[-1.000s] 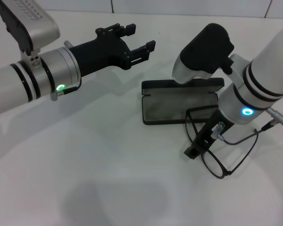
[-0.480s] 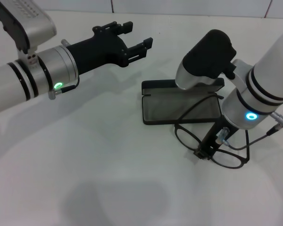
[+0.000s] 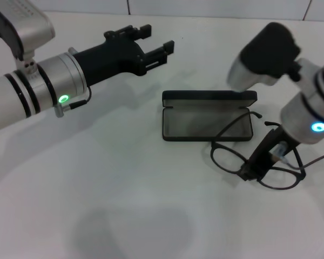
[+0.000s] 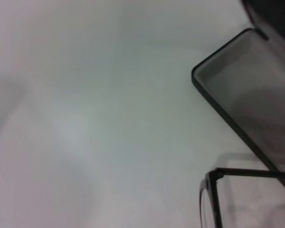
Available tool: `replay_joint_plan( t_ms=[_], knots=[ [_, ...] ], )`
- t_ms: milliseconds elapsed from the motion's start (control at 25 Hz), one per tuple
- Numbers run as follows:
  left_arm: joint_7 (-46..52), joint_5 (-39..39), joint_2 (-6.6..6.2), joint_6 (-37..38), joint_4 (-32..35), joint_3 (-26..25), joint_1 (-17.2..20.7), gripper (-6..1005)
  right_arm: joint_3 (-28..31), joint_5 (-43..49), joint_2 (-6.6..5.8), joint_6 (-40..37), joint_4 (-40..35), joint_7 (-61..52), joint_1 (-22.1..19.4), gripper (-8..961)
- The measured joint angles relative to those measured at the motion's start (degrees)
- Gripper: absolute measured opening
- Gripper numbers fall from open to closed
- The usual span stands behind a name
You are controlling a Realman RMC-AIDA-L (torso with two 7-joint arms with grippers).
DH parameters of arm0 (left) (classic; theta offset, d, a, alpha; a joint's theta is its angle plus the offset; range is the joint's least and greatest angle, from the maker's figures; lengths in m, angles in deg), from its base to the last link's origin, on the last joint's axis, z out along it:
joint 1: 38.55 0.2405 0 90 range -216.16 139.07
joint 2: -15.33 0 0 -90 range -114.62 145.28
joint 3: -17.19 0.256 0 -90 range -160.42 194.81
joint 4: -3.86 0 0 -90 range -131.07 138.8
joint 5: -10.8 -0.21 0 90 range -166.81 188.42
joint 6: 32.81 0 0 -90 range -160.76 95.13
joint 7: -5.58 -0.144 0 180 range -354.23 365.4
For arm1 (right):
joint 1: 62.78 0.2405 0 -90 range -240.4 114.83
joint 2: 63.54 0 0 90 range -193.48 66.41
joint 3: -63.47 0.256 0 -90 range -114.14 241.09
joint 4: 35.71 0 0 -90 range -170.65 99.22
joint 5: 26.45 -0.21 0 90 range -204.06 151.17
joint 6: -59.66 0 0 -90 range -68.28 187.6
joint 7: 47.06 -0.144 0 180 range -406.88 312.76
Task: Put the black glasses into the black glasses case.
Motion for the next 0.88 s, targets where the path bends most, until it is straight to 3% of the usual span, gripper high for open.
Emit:
replay_joint_plan(
  t_ms=[280,480,640,880],
  knots=[
    [0.01,0.95,-0.17,14.17,-0.07,-1.1,1.84,670,10.65,-8.5,0.02,-3.51,-6.67,12.45,-9.77,113],
    [0.46,1.06,-0.24,27.97,-1.11,-5.57,2.57,671,19.1,-20.92,0.25,-4.52,-5.19,29.25,-17.4,113],
    [1.82,1.07,-0.48,34.61,-3.48,-9.07,1.44,670,25.12,-33.53,-0.07,-5.11,4.98,46.46,-20.6,113],
    [3.94,0.0,-0.61,35.69,-4.46,-9.32,-1.04,671,37.21,-44.85,-0.2,-13.45,24.11,69.69,-20.78,113]
  ],
)
